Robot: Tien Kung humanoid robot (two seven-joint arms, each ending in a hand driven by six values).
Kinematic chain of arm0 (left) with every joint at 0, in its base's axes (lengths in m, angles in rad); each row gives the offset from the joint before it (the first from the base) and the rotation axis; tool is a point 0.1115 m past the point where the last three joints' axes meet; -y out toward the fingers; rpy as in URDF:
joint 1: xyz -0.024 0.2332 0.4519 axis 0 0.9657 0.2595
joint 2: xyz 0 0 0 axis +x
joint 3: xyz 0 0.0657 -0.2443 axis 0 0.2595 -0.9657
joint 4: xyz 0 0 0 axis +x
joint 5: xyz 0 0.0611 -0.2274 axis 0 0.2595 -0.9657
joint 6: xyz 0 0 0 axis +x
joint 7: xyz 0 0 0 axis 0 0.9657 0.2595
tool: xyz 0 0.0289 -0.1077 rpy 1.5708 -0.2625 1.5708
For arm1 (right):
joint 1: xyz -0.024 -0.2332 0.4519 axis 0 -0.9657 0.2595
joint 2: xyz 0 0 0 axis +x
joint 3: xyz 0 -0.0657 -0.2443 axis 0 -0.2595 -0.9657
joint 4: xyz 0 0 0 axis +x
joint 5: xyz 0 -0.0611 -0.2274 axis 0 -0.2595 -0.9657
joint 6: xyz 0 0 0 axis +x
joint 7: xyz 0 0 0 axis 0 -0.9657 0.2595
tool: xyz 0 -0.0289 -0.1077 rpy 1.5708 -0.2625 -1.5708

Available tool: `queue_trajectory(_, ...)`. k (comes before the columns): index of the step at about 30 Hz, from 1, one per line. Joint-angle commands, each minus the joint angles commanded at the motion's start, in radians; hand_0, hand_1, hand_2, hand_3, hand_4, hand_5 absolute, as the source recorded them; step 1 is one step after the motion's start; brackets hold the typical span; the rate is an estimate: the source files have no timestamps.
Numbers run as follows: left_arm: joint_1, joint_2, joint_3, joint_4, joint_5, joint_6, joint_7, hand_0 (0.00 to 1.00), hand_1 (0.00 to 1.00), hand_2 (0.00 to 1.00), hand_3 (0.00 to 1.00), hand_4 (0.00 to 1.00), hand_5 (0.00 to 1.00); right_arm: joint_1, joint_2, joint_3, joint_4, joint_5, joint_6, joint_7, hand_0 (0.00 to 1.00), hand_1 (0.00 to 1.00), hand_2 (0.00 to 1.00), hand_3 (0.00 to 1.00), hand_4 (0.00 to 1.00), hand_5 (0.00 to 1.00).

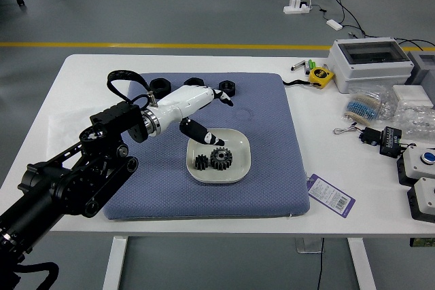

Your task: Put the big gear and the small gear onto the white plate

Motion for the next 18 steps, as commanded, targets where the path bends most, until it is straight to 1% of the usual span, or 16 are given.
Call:
queue_trajectory(1, 0.013, -0.002, -0.033, -0.009, -0.036, 0.039, -0.013, 0.820, 0.871, 0.834, 0.771, 0.998, 0.318, -0.001, 0.000, 0.000, 0.000, 0.000, 0.000, 0.000, 0.642, 0.637, 0.726, 0.590, 0.849, 0.714)
queue_trajectory(2, 0.024, -0.003, -0.058, -0.017, -0.066, 0.072, -0.023, 0.748, 0.795, 0.792, 0.679, 0.998, 0.225, -0.001, 0.000, 0.000, 0.000, 0.000, 0.000, 0.000, 0.642, 0.637, 0.726, 0.590, 0.849, 0.714)
queue_trajectory(5, 0.050, -0.005, -0.121, -0.042, -0.177, 0.147, -0.038, 0.748, 0.795, 0.792, 0.679, 0.998, 0.225, -0.004, 0.001, 0.002, 0.000, -0.003, 0.000, -0.002, 0.642, 0.637, 0.726, 0.590, 0.849, 0.714)
queue_trajectory(6, 0.055, -0.005, -0.135, -0.048, -0.202, 0.153, -0.040, 0.748, 0.795, 0.792, 0.679, 0.998, 0.225, -0.004, 0.001, 0.002, 0.000, -0.004, 0.000, -0.002, 0.642, 0.637, 0.726, 0.590, 0.849, 0.714)
queue_trajectory(7, 0.068, -0.004, -0.156, -0.061, -0.248, 0.156, -0.040, 0.748, 0.795, 0.792, 0.679, 0.998, 0.225, -0.006, 0.002, 0.003, -0.001, -0.005, 0.000, -0.003, 0.642, 0.637, 0.726, 0.590, 0.849, 0.714)
queue_trajectory(8, 0.075, -0.003, -0.169, -0.069, -0.287, 0.156, -0.039, 0.734, 0.779, 0.791, 0.637, 0.913, 0.170, -0.006, 0.002, 0.004, -0.001, -0.006, 0.000, -0.003, 0.642, 0.637, 0.726, 0.590, 0.849, 0.714)
queue_trajectory(10, 0.094, 0.001, -0.187, -0.087, -0.370, 0.153, -0.025, 0.734, 0.779, 0.791, 0.637, 0.913, 0.170, -0.008, 0.003, 0.005, -0.001, -0.007, 0.000, -0.004, 0.642, 0.637, 0.726, 0.590, 0.849, 0.714)
queue_trajectory(12, 0.129, 0.003, -0.205, -0.118, -0.453, 0.174, -0.009, 0.734, 0.779, 0.791, 0.637, 0.913, 0.170, -0.010, 0.003, 0.005, -0.001, -0.007, 0.000, -0.004, 0.642, 0.637, 0.726, 0.590, 0.849, 0.714)
queue_trajectory(13, 0.139, 0.003, -0.208, -0.127, -0.498, 0.181, -0.005, 0.734, 0.779, 0.791, 0.637, 0.913, 0.170, -0.011, 0.004, 0.005, -0.001, -0.007, 0.000, -0.004, 0.642, 0.637, 0.726, 0.590, 0.849, 0.714)
queue_trajectory(14, 0.155, 0.004, -0.210, -0.142, -0.537, 0.194, 0.000, 0.693, 0.742, 0.773, 0.614, 0.830, 0.118, -0.012, 0.004, 0.006, -0.001, -0.007, 0.000, -0.005, 0.640, 0.638, 0.726, 0.590, 0.849, 0.714)
queue_trajectory(15, 0.161, 0.004, -0.211, -0.147, -0.583, 0.199, 0.002, 0.693, 0.742, 0.773, 0.614, 0.830, 0.118, -0.012, 0.005, 0.006, -0.001, -0.007, 0.000, -0.005, 0.640, 0.638, 0.726, 0.590, 0.849, 0.714)
queue_trajectory(16, 0.180, 0.004, -0.211, -0.164, -0.622, 0.210, 0.009, 0.693, 0.742, 0.773, 0.614, 0.830, 0.118, -0.014, 0.005, 0.007, -0.001, -0.009, 0.000, -0.006, 0.640, 0.638, 0.726, 0.590, 0.849, 0.714)
queue_trajectory(18, 0.211, 0.002, -0.217, -0.195, -0.713, 0.218, 0.028, 0.693, 0.742, 0.773, 0.614, 0.830, 0.118, -0.016, 0.005, 0.007, -0.002, -0.010, 0.001, -0.006, 0.640, 0.638, 0.726, 0.590, 0.849, 0.714)
